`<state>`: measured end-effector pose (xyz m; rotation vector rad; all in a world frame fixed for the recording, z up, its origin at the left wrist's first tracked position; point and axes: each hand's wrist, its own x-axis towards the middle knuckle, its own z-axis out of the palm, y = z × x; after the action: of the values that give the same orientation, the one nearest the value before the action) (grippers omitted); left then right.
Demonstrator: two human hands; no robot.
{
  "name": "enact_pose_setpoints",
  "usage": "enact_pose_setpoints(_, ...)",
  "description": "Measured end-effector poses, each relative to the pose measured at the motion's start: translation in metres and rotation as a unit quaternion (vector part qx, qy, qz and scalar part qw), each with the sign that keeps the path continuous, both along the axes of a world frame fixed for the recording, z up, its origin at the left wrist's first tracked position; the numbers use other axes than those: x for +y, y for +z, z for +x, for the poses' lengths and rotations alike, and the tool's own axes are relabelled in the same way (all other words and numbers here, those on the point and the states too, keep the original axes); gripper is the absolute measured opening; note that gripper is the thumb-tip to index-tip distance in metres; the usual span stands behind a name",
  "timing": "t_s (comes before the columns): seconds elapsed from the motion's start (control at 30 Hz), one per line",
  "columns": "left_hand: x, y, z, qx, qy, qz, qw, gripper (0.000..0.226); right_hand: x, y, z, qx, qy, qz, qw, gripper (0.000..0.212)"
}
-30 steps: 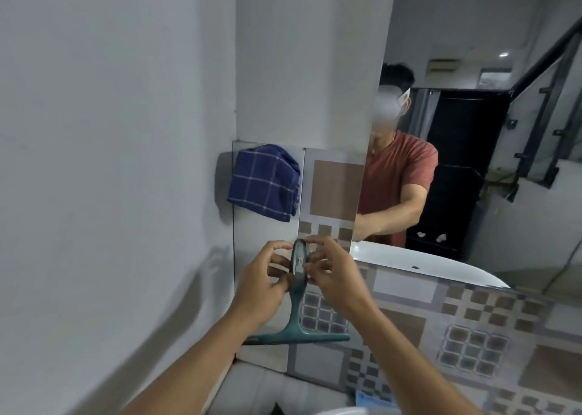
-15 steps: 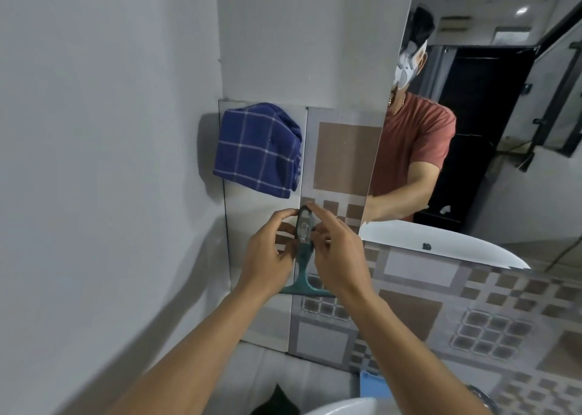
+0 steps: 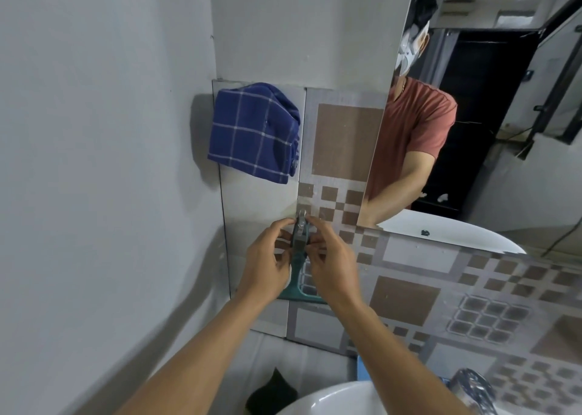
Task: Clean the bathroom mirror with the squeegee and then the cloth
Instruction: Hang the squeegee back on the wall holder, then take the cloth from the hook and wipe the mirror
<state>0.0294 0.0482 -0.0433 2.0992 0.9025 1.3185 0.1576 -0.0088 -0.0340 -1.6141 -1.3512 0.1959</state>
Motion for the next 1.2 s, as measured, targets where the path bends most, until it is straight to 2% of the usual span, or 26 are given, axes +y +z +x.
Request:
enact_pose_setpoints(0.2,-0.001,0.001,0.002,0.014,0.007,-0.008,1.000,0.060,-0.001,0.000,-0.004,-0.002,-0.005,-0.006,1.000,0.062)
enact_pose_setpoints(0.4,-0.004,0.004,-0.006,0.035,0.006,-0.020,0.999,0.061,-0.012,0.009,-0.006,-0.051,-0.002,-0.014,0.999,0.067)
enact_pose_setpoints(0.5,-0.006,0.016,-0.020,0.040,0.029,-0.004,0.999,0.049,-0.020,0.026,-0.005,-0.078,-0.016,-0.004,0.997,0.053)
enact_pose_setpoints(0.67,-0.021,0.076,-0.044,-0.024,0.072,0.116,0.990,0.023,-0.024,0.084,-0.013,-0.111,-0.016,0.058,0.992,0.040)
enact_pose_setpoints(0.8,-0.018,0.136,-0.054,-0.035,0.133,0.253,0.958,0.017,-0.018,0.142,-0.025,-0.139,-0.010,0.115,0.984,0.040)
enact_pose_setpoints(0.9,-0.005,0.176,-0.057,0.019,0.184,0.282,0.941,0.019,-0.005,0.178,-0.029,-0.199,-0.016,0.122,0.972,0.042)
enact_pose_setpoints(1.07,0.011,0.217,-0.055,0.130,0.210,0.216,0.945,0.029,0.017,0.211,-0.034,-0.227,0.003,0.062,0.972,0.030)
enact_pose_setpoints(1.2,0.018,0.236,-0.051,0.199,0.250,0.178,0.931,0.032,0.025,0.220,-0.039,-0.215,0.006,0.029,0.976,0.025)
